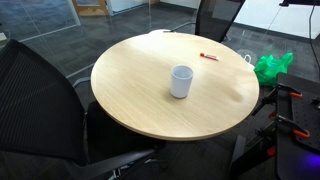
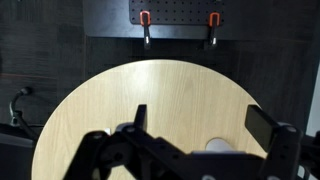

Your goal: Put the marker in the mug and then remove it and put it on the table

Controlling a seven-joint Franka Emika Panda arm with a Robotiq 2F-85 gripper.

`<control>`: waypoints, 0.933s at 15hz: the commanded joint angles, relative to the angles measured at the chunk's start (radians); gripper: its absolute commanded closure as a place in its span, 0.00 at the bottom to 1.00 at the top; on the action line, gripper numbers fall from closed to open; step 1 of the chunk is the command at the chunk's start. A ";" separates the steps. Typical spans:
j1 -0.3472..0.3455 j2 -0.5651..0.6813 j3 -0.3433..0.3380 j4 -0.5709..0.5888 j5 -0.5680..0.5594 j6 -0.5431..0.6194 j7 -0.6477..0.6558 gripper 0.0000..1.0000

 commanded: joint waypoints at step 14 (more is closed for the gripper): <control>-0.130 0.417 -0.059 0.024 -0.223 0.574 0.041 0.00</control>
